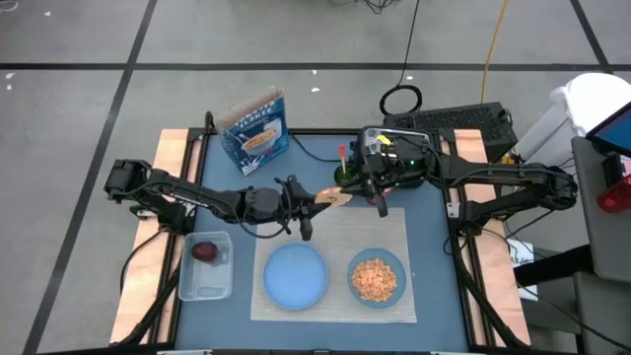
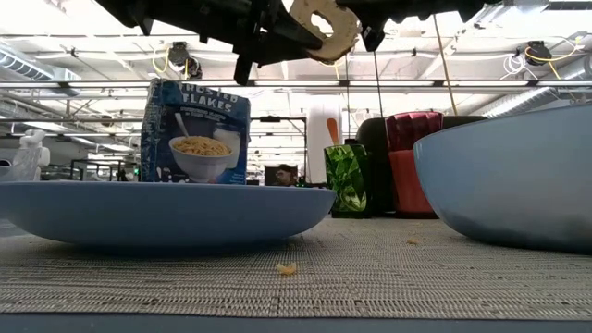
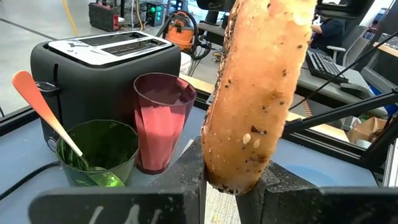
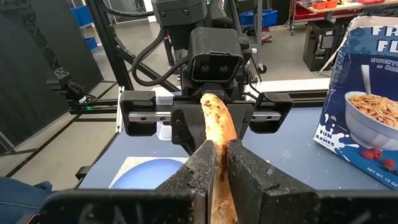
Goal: Arrange a breakfast setting
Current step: Put the bagel on top of the blue plate
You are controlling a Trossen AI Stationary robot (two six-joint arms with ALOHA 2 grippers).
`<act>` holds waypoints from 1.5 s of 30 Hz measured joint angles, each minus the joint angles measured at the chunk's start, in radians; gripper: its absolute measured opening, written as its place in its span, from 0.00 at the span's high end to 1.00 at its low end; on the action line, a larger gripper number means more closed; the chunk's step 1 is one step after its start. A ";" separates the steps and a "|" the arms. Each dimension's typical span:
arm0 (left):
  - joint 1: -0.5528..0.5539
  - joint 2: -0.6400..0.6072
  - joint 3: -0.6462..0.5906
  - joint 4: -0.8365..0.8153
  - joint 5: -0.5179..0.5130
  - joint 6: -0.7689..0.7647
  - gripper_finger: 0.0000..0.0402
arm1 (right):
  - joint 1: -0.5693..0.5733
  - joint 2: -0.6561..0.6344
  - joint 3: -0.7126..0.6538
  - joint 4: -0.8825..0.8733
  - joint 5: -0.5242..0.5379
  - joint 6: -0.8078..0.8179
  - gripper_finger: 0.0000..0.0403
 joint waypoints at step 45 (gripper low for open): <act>-0.022 0.000 0.000 -0.449 0.719 -0.223 0.88 | 0.000 0.000 0.000 -0.001 0.000 0.000 0.39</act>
